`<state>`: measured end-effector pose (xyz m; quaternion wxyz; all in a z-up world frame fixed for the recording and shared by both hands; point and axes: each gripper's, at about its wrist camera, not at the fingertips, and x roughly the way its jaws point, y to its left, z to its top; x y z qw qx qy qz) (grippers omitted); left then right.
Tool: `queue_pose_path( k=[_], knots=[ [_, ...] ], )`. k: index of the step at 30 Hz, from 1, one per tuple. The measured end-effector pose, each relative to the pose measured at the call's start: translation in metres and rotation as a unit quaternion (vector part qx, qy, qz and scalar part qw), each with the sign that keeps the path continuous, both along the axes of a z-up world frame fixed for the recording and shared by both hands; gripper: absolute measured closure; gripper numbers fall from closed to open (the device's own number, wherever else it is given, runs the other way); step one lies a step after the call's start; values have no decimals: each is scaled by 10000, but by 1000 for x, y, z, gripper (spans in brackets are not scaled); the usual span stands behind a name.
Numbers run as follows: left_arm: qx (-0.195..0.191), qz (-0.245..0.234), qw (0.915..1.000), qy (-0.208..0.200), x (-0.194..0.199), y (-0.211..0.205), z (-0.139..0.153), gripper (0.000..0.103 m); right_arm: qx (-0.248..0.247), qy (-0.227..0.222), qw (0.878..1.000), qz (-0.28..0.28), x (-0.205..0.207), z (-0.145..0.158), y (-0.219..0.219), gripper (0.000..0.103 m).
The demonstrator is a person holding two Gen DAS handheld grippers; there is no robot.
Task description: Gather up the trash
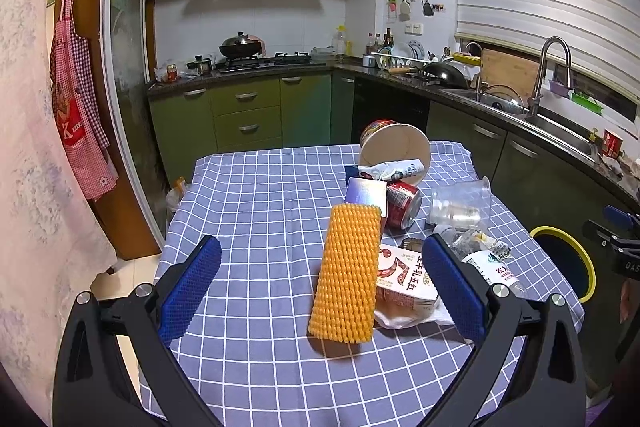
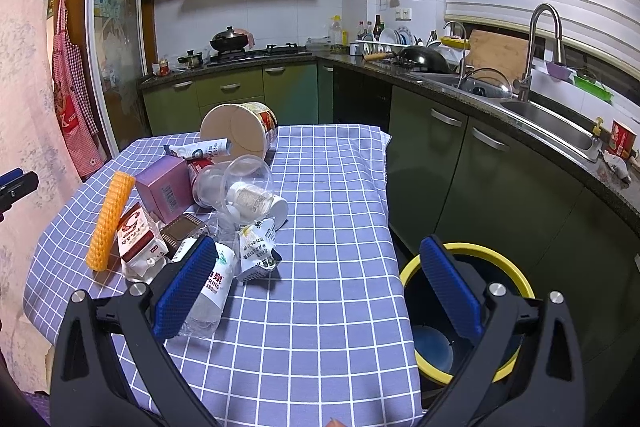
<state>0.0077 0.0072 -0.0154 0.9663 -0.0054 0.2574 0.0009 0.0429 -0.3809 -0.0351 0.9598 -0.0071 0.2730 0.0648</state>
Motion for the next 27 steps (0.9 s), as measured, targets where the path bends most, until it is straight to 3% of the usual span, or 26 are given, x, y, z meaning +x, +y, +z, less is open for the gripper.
queue_pose_path(
  k=[19, 27],
  knots=[
    [29, -49, 10000, 78, 8, -2, -2, 4, -4, 41, 10000, 36, 4, -2, 1, 6],
    [137, -78, 9999, -8, 56, 7, 9, 4, -176, -131, 9985, 492, 42, 20, 11, 6]
  ],
)
